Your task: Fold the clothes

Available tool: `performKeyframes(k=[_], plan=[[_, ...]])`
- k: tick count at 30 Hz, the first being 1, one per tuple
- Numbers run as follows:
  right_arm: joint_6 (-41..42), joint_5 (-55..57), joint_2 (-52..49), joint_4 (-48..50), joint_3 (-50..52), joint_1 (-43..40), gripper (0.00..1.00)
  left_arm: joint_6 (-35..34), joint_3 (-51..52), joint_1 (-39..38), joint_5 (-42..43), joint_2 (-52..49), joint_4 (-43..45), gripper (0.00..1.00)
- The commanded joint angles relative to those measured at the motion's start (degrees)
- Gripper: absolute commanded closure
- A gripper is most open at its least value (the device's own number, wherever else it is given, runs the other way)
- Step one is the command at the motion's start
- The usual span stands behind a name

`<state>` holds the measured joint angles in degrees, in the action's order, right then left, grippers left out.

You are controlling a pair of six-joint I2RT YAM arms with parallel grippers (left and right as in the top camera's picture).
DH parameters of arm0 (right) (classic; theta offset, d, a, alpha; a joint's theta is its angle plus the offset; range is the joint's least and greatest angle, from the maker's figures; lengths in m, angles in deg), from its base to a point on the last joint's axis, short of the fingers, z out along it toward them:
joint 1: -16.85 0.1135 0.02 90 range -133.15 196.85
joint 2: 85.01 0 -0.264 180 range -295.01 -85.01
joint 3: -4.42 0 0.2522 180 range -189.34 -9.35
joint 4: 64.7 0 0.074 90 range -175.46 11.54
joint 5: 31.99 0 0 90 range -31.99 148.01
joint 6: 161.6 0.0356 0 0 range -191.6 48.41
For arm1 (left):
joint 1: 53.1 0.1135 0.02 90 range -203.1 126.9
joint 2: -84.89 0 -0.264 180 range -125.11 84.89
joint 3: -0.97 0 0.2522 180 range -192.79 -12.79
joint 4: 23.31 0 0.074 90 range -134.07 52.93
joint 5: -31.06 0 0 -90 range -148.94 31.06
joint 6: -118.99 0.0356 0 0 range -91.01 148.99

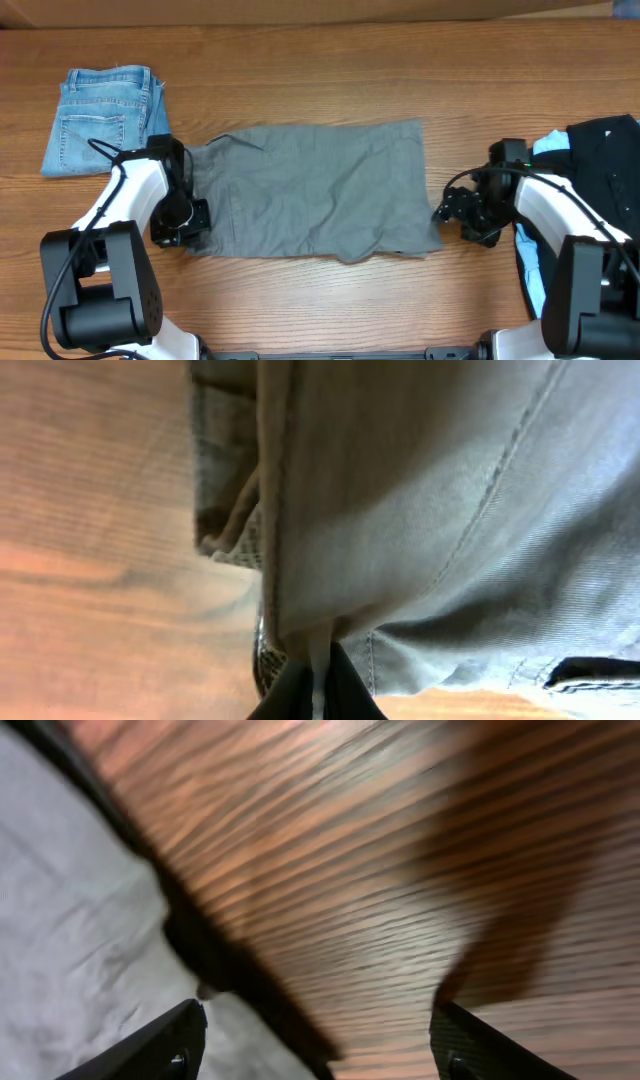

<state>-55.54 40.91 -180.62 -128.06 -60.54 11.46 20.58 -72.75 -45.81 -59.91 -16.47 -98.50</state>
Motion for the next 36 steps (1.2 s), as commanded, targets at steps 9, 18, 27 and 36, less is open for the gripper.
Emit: performKeyframes(k=[9,18,27,36], plan=[[-9.01,-11.13,1.64,0.63,0.85,-0.90,0.37,-1.88,-7.61,5.68,-0.74,0.98,-4.48,0.96],[-14.45,-24.11,1.64,7.19,8.92,-0.68,0.47,-1.86,-7.61,5.60,-0.46,0.98,-3.96,0.96],[-14.60,-23.98,1.64,7.61,8.72,-0.74,0.85,-1.86,-7.61,5.55,-0.48,0.98,-3.98,0.96],[-8.46,-14.78,1.66,3.87,5.75,-0.74,0.96,-1.90,-8.57,6.19,-1.03,0.98,-5.07,0.96]])
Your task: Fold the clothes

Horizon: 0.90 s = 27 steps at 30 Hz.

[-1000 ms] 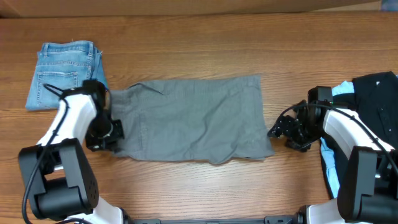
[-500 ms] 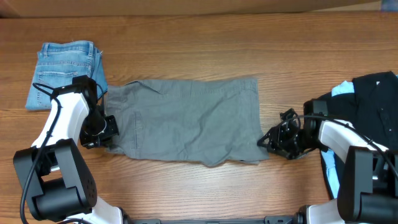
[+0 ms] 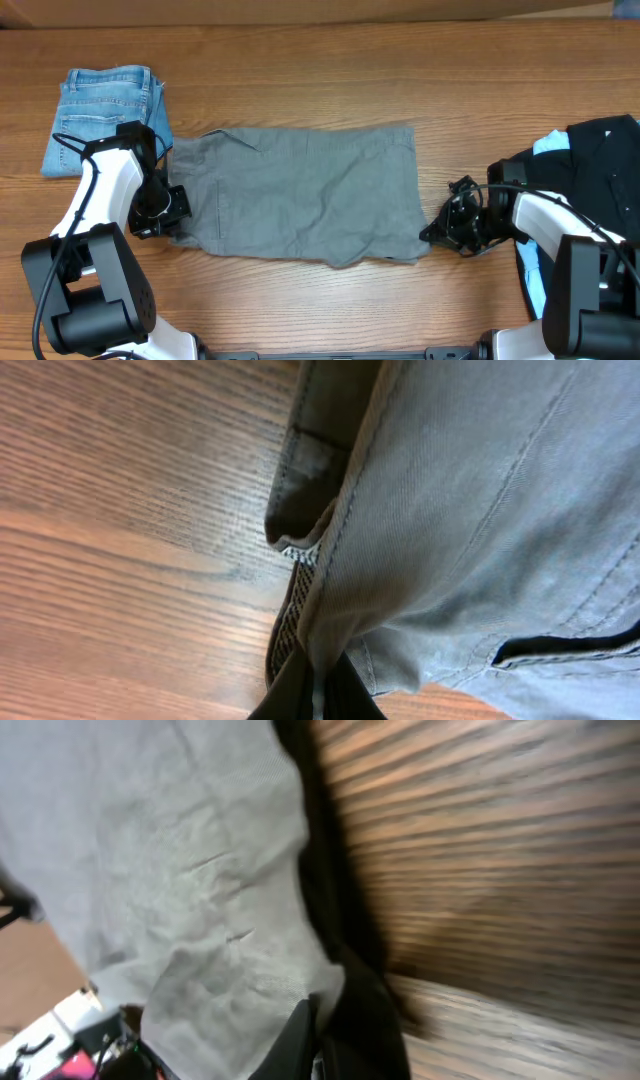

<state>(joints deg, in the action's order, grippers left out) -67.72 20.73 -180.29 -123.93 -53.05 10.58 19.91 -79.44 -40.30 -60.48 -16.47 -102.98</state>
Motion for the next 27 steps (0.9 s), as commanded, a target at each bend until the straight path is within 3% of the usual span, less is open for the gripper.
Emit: performKeyframes(k=[1,10,14,22,24,25,26,27], plan=[[5.18,6.91,1.33,-0.28,-1.75,0.11,0.96,-1.22,-2.45,1.18,-0.57,0.98,-0.94,0.96],[6.58,8.76,1.33,-0.61,-1.75,0.13,0.96,0.39,-5.20,6.58,-0.79,0.98,-0.50,0.96],[3.08,7.02,1.33,-2.05,-1.75,0.13,0.96,1.33,-5.20,6.58,-1.44,0.98,-2.01,0.96],[1.84,7.02,1.55,-3.34,-1.77,0.13,0.96,-3.13,-5.20,6.64,-5.95,0.98,-5.49,0.96],[1.84,6.99,1.77,-3.28,-1.81,0.13,0.89,-3.34,-5.20,6.64,-5.86,0.98,-6.43,0.96],[1.81,7.02,2.10,-3.26,-1.88,0.13,0.80,-3.34,-5.22,6.64,-5.51,0.98,-6.64,0.94],[1.68,7.02,2.49,-3.34,-2.12,0.13,0.67,-3.17,-5.40,6.64,-4.76,0.98,-6.73,0.88],[1.64,6.99,3.04,-3.56,-2.56,0.13,0.63,-3.08,-5.68,6.64,-4.28,0.98,-6.84,0.80]])
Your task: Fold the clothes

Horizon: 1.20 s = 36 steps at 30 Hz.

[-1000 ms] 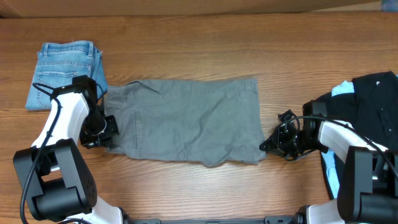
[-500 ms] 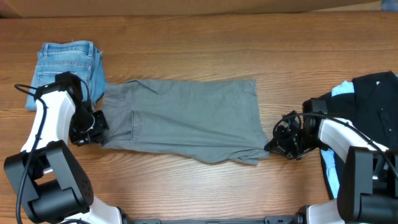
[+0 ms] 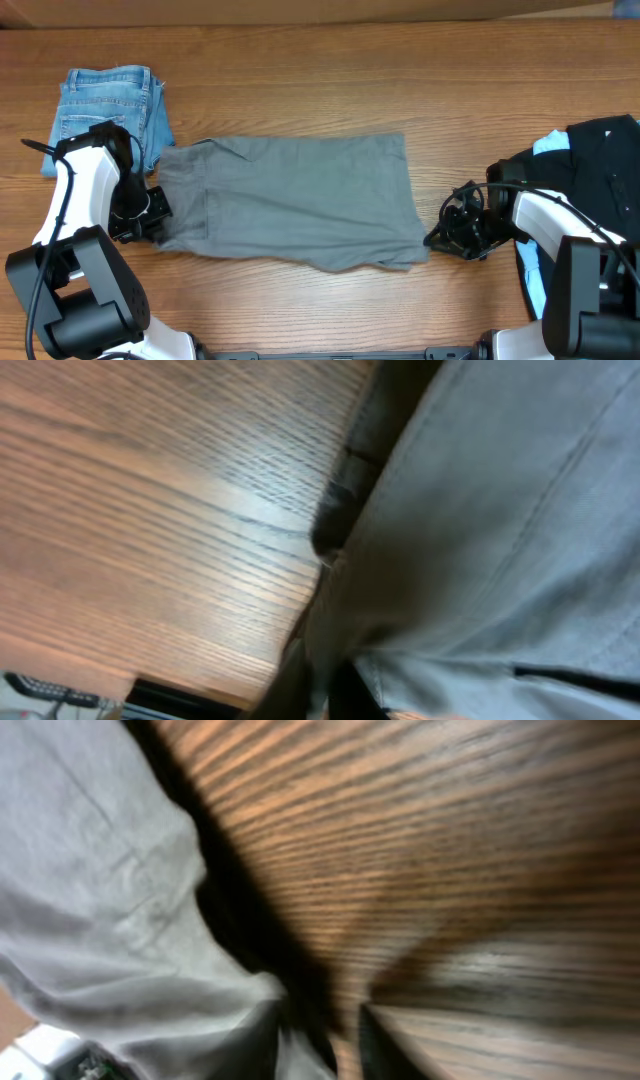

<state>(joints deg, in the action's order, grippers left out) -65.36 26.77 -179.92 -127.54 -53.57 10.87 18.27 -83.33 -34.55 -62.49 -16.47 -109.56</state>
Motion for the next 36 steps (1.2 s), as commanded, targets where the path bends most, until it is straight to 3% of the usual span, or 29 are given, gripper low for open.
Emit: performKeyframes(k=[1,3,4,5,8,10,14,16,26,30,36], plan=[[-0.72,0.98,3.37,-0.15,-2.64,-0.15,0.60,-1.44,-2.23,0.90,-2.14,0.98,-0.48,0.72],[-0.70,0.96,5.22,-0.98,-4.68,-0.15,0.57,-1.49,-3.82,0.90,-2.12,0.98,-1.38,0.55],[-0.68,0.96,6.16,-1.49,-5.88,-0.15,0.56,-1.51,-4.92,0.90,-1.77,0.98,-1.97,0.37],[-0.66,0.92,7.08,-1.97,-7.21,-0.15,0.55,-1.16,-6.36,0.90,-0.98,0.98,-2.64,0.35],[-0.20,-1.18,9.25,-2.73,-11.30,-0.11,0.59,0.85,-10.43,0.87,2.56,0.98,-3.91,0.42],[0.92,-3.98,9.68,-2.23,-13.20,-0.09,0.70,3.72,-12.72,0.57,9.42,0.98,-3.34,0.57],[6.01,-7.28,9.57,1.62,-13.86,0.31,0.76,13.31,-12.83,-2.03,28.46,0.96,1.25,0.84],[9.09,-7.43,9.16,3.63,-13.86,1.51,0.78,16.35,-11.45,-5.01,32.61,0.96,3.41,0.96],[17.49,-7.37,2.89,4.70,-11.80,18.82,0.77,15.37,2.56,-22.60,27.34,0.85,12.61,0.96],[17.79,-4.28,-1.18,0.13,-11.65,22.01,0.73,12.68,8.13,-24.98,24.94,0.85,16.52,0.96],[14.34,6.10,-8.48,-7.54,-11.58,20.28,0.74,6.08,15.63,-23.43,15.10,0.85,20.46,0.95]])
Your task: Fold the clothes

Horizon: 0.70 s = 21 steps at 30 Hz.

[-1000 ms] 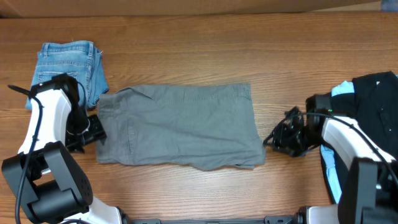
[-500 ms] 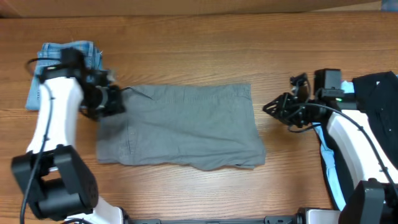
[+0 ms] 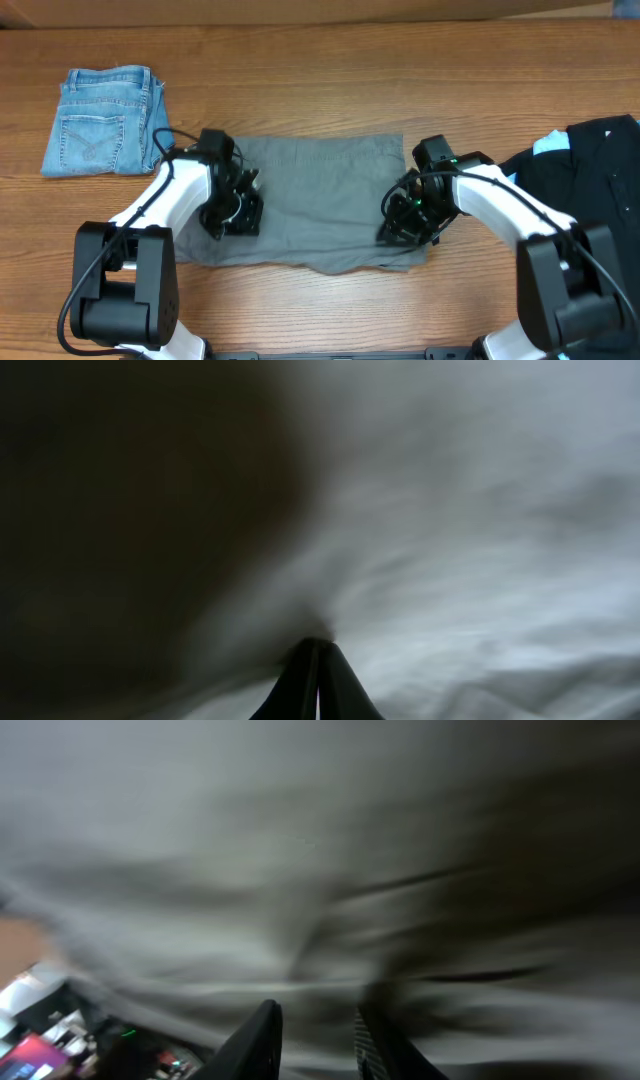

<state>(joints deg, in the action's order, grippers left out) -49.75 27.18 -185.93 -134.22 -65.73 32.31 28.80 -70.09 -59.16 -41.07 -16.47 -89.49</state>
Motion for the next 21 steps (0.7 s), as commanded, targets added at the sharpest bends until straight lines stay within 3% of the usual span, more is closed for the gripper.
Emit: performKeyframes(k=[1,5,10,13,17,21], plan=[[-1.27,5.77,-3.48,-1.44,0.59,-1.64,0.79,-6.12,3.13,2.05,-8.13,0.85,0.31,0.96],[-0.48,7.56,-5.29,-2.86,0.72,-3.98,0.90,-10.45,3.41,6.62,-10.84,0.87,-1.95,0.96],[2.21,12.35,-5.25,-4.87,0.70,-7.69,0.90,-10.51,1.49,13.97,-10.29,0.87,-6.54,0.94],[1.68,12.37,-5.03,-5.60,-0.04,-8.81,0.90,-6.14,-1.11,16.13,-5.01,0.94,-8.98,0.92],[0.13,11.78,-3.21,-8.35,-3.50,-8.79,0.90,1.55,-5.75,15.34,11.08,1.90,-11.34,0.91],[-4.31,5.42,1.57,-10.58,-9.16,-8.72,0.90,3.80,-10.73,12.26,13.53,4.28,-10.97,0.88]])
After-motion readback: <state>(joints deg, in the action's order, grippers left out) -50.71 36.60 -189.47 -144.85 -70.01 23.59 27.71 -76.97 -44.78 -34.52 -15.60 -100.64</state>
